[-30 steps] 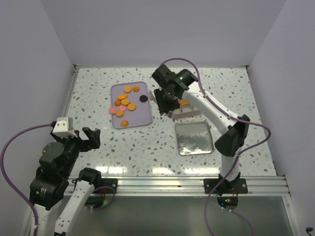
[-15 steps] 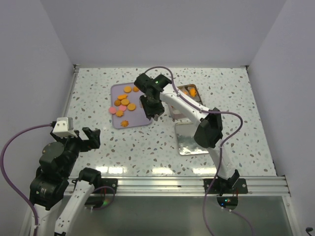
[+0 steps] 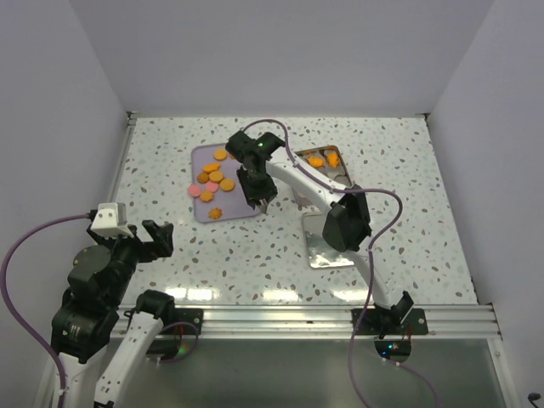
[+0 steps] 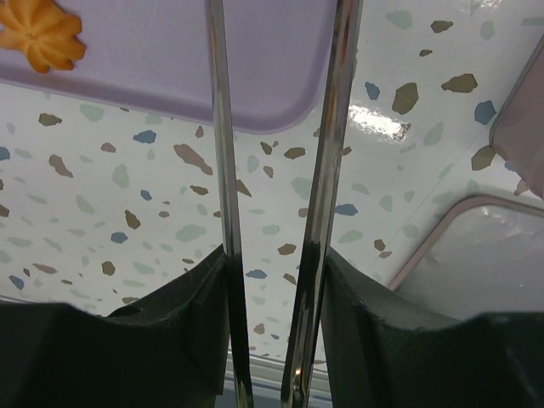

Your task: Pack the cookies

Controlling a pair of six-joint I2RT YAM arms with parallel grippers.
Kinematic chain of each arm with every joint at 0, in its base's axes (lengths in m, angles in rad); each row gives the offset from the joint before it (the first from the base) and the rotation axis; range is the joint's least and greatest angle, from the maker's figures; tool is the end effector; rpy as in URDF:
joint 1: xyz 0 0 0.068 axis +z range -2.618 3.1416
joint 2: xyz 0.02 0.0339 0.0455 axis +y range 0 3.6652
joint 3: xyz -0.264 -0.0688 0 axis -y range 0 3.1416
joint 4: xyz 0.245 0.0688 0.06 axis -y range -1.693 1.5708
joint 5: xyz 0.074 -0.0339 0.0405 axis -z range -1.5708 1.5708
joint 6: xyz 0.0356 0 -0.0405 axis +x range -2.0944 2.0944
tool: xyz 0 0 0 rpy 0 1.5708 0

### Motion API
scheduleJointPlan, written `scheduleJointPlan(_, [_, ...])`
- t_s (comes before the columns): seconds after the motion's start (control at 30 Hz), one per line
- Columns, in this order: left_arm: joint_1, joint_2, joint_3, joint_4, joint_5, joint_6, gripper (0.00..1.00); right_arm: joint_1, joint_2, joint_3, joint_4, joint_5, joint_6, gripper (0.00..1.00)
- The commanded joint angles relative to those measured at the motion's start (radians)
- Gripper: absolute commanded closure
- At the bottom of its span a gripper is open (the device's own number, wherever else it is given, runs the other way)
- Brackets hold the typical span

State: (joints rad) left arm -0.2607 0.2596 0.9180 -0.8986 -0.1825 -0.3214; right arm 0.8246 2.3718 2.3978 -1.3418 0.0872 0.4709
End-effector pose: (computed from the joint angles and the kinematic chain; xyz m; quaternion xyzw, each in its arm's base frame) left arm 0.0285 -0.0009 0.3527 -0.0800 0.7814 -0.1077 0.6094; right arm 0.3285 0.3507 0.2577 -0.1689 0.9765 0.0422 0.1274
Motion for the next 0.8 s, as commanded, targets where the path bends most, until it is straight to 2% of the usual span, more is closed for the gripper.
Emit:
scheduleJointPlan(0.0, [-0.003,0.007,-0.002,0.043,0.003,0.015,0.0,-0.005,0.016,0.06,-0.04,0.011,-0.003,0.56])
scheduleJointPlan(0.77, [-0.003,0.017,-0.004,0.044,0.008,0.016,0.0,-0.036,0.139,0.159,-0.048,-0.018,0.02,0.55])
